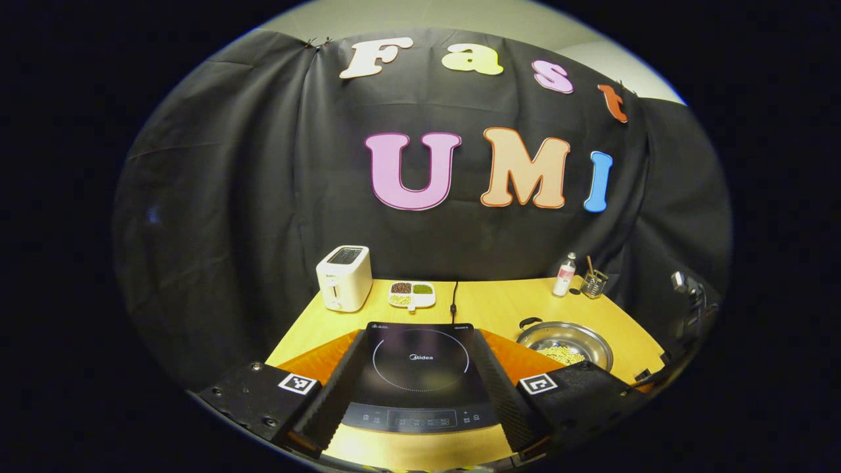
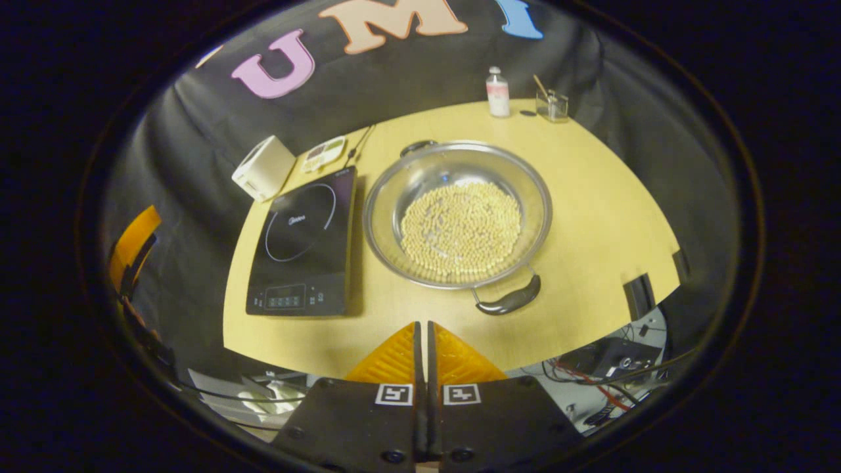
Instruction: First push the handle of the pot to place it horizontally, then grasp the pot with both hands and set it on the induction cooktop.
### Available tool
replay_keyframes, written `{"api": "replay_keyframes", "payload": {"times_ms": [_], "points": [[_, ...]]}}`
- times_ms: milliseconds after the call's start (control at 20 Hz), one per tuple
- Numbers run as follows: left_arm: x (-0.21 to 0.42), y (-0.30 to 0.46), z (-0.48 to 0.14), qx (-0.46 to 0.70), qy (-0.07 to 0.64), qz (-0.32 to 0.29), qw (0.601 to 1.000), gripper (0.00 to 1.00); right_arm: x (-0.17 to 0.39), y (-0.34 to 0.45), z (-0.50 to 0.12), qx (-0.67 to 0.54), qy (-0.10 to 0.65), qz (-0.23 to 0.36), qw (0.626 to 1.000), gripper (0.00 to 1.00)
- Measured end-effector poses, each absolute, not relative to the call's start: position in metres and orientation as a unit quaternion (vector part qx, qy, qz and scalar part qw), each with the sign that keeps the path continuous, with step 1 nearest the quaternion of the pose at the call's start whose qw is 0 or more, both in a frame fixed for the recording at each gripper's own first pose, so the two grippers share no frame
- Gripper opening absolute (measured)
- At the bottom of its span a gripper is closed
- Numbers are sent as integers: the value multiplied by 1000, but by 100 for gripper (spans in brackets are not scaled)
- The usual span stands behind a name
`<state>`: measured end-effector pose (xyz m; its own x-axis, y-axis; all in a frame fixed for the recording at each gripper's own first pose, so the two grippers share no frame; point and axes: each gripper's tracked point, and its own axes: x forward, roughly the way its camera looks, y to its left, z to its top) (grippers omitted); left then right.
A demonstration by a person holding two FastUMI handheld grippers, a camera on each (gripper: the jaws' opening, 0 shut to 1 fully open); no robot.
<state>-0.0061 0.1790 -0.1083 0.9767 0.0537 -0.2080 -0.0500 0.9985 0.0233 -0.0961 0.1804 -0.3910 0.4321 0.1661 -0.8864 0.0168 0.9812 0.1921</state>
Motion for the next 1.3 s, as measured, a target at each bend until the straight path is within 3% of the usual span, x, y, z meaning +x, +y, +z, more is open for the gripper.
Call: {"api": "replay_keyframes", "payload": {"times_ms": [450, 750, 800, 1300], "points": [[30, 151, -113, -15, 125, 75, 989, 96, -91, 165, -451, 106, 640, 65, 758, 0], [51, 130, -106, -12, 122, 95, 988, 96, -79, 151, -467, 97, 671, 81, 731, 3], [55, 127, -107, -10, 122, 97, 988, 96, -78, 147, -468, 94, 674, 83, 728, 0], [73, 101, -107, 2, 126, 104, 987, 96, -37, 76, -467, 73, 668, 35, 740, 3]]}}
